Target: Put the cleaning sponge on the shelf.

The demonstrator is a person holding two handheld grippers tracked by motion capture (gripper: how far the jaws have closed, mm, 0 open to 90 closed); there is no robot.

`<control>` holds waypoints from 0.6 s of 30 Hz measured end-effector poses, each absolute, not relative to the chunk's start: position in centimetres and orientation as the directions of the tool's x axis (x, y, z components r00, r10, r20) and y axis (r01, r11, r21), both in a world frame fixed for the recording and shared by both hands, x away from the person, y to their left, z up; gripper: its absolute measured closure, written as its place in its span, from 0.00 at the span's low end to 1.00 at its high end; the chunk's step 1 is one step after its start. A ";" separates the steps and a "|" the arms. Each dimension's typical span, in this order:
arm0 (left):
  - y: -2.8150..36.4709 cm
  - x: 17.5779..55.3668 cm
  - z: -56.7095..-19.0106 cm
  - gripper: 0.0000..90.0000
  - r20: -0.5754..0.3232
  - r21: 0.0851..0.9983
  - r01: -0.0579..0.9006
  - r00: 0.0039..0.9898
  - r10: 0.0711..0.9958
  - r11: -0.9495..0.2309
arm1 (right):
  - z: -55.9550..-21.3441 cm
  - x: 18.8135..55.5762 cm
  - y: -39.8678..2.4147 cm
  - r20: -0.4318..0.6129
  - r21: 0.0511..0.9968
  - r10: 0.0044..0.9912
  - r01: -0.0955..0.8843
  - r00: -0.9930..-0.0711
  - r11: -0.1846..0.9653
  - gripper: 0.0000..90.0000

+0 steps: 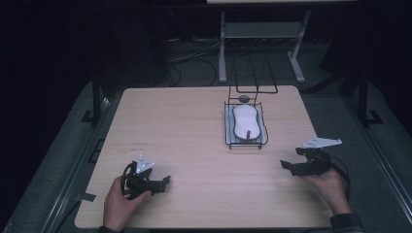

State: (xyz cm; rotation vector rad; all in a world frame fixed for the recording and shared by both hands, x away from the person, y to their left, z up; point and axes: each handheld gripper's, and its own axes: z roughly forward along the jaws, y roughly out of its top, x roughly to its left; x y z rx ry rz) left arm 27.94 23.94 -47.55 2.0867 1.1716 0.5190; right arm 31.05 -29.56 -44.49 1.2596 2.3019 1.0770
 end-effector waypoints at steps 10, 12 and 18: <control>23.9 27.9 -47.6 0.14 0.012 0.726 0.586 0.513 0.859 -0.360 | -46.7 28.8 -30.2 0.037 0.709 0.842 0.607 -0.539 0.358 0.17; 23.9 27.9 -47.6 0.14 0.012 0.726 0.585 0.513 0.858 -0.360 | -46.9 28.8 -30.3 0.033 0.708 0.841 0.607 -0.540 0.361 0.17; 23.9 27.9 -47.6 0.14 0.012 0.726 0.586 0.513 0.858 -0.360 | -48.0 28.2 -30.6 0.027 0.702 0.842 0.610 -0.539 0.368 0.16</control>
